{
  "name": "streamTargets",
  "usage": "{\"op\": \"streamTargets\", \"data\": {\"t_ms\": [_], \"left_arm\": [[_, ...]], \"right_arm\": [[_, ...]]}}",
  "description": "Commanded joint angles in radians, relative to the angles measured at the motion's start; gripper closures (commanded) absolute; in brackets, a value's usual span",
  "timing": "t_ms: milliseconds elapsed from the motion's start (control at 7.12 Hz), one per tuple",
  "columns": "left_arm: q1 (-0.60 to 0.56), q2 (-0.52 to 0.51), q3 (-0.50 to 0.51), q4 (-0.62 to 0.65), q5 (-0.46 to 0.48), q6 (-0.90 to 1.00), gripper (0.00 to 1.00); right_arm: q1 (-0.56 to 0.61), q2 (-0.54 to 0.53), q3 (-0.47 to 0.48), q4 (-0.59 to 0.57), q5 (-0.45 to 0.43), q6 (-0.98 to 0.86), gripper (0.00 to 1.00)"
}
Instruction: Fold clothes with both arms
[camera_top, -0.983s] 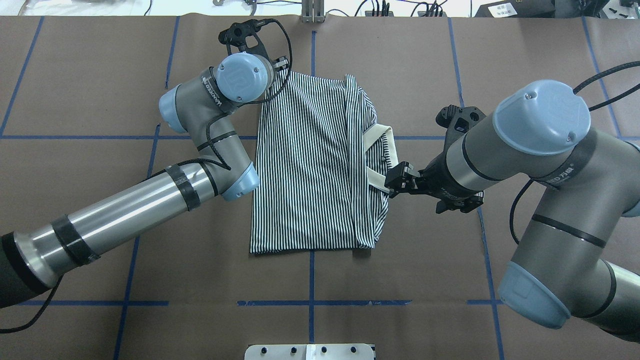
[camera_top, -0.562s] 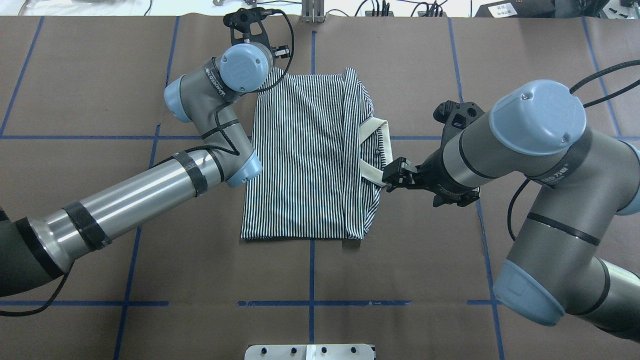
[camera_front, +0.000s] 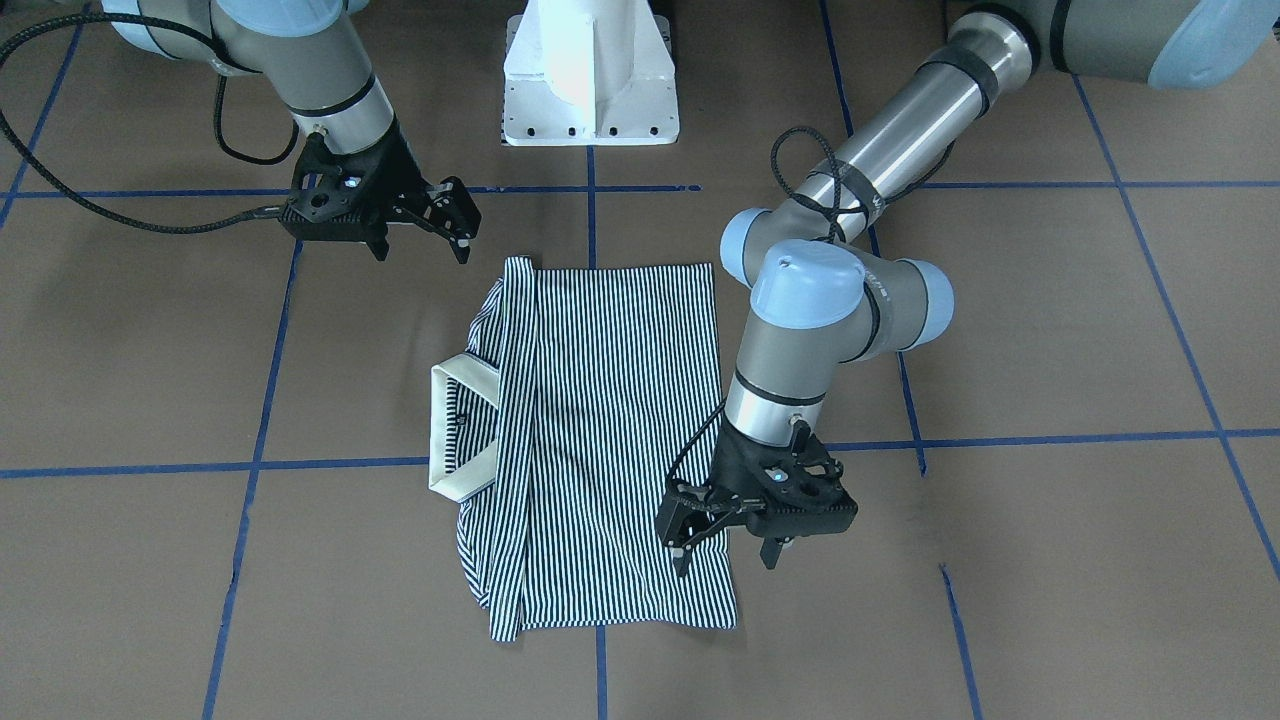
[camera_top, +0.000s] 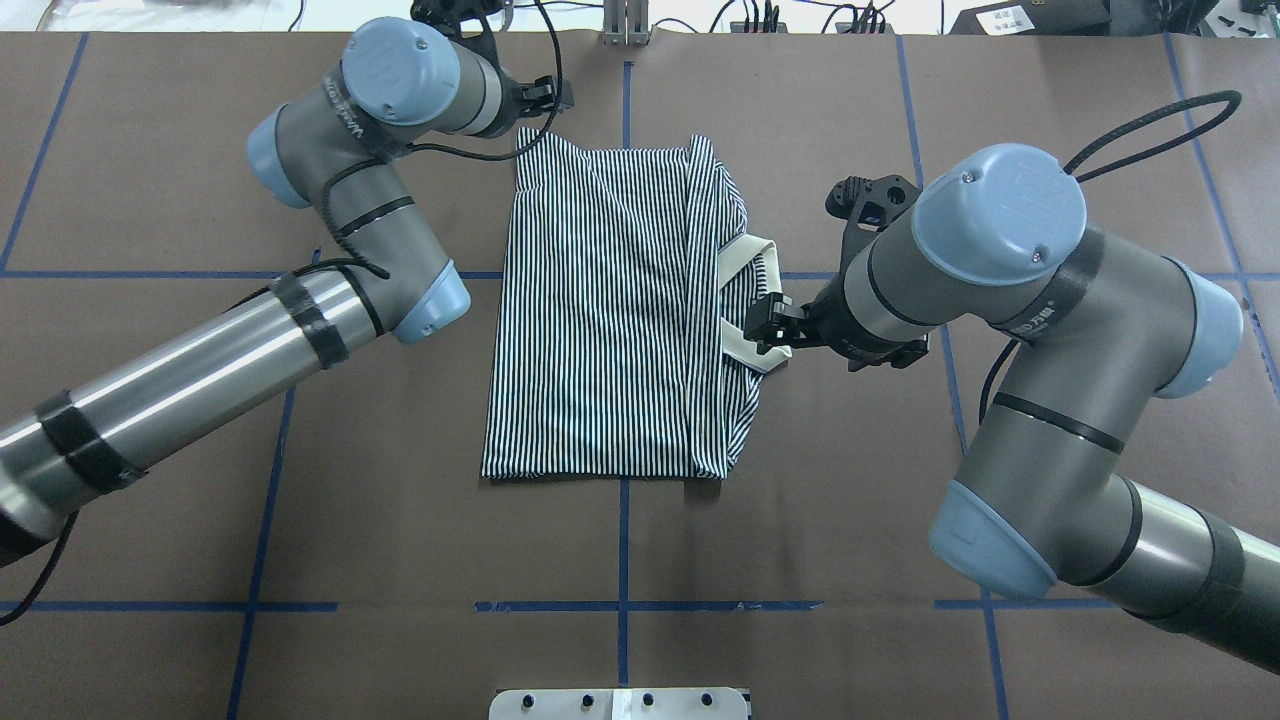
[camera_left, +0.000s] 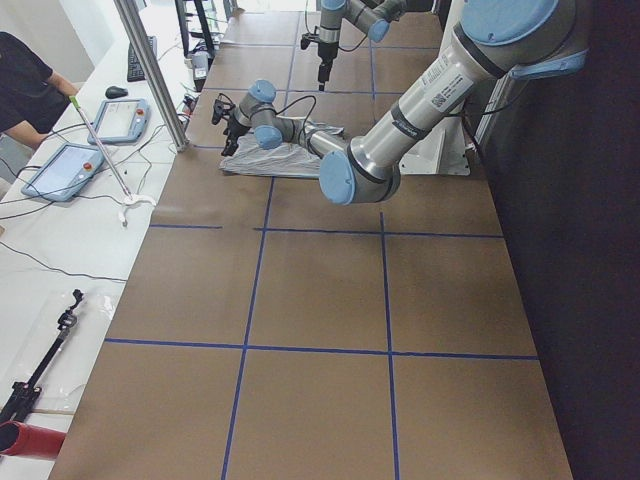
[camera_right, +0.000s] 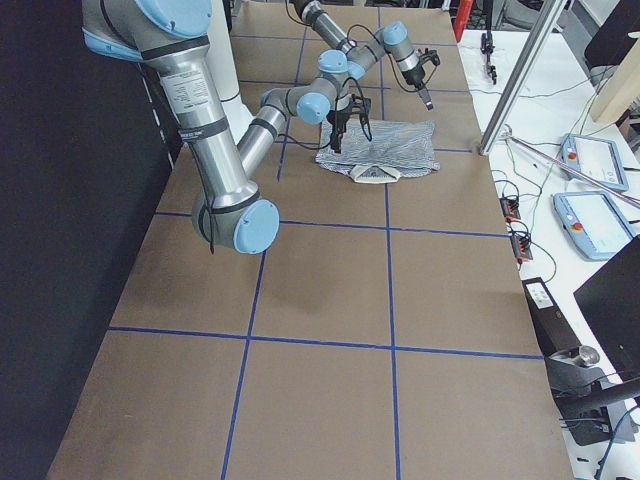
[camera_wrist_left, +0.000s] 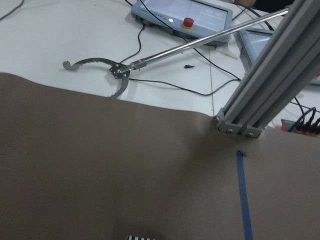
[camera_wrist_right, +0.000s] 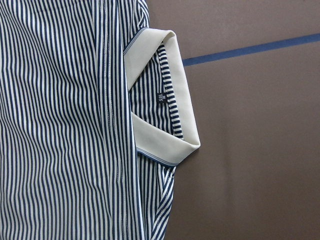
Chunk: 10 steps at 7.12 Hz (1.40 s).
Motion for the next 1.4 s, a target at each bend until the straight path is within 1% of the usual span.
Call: {"op": "streamTargets", "data": {"t_ms": [0, 140, 281, 421, 562, 702, 843, 1124, 1264], "left_arm": [[-0.002, 0.192, -0.353, 0.218, -0.127, 0.002, 0.0], [-0.002, 0.219, -0.449, 0.321, -0.189, 0.002, 0.0], [0.011, 0.245, -0.538, 0.389, -0.19, 0.0, 0.0], [0.043, 0.313, -0.656, 0.443, -0.189, 0.002, 0.0], [0.054, 0.35, -0.727, 0.451, -0.189, 0.002, 0.0], [0.081, 0.386, -0.743, 0.452, -0.187, 0.002, 0.0], [0.089, 0.392, -0.743, 0.452, -0.189, 0.002, 0.0], [0.089, 0.398, -0.752, 0.449, -0.185, -0.001, 0.0], [0.089, 0.4, -0.755, 0.449, -0.185, -0.001, 0.0]], "right_arm": [[0.002, 0.069, -0.095, -0.008, -0.002, -0.077, 0.0], [-0.003, 0.101, -0.144, -0.009, -0.007, -0.078, 0.0], [-0.021, 0.15, -0.201, -0.011, -0.028, -0.078, 0.0], [-0.05, 0.174, -0.241, -0.012, -0.062, -0.078, 0.0], [-0.076, 0.191, -0.255, -0.015, -0.077, -0.078, 0.0], [-0.122, 0.197, -0.275, -0.014, -0.109, -0.088, 0.0], [-0.159, 0.215, -0.316, -0.015, -0.157, -0.112, 0.0], [-0.175, 0.218, -0.345, -0.029, -0.141, -0.132, 0.0], [-0.176, 0.237, -0.347, -0.107, -0.14, -0.173, 0.0]]}}
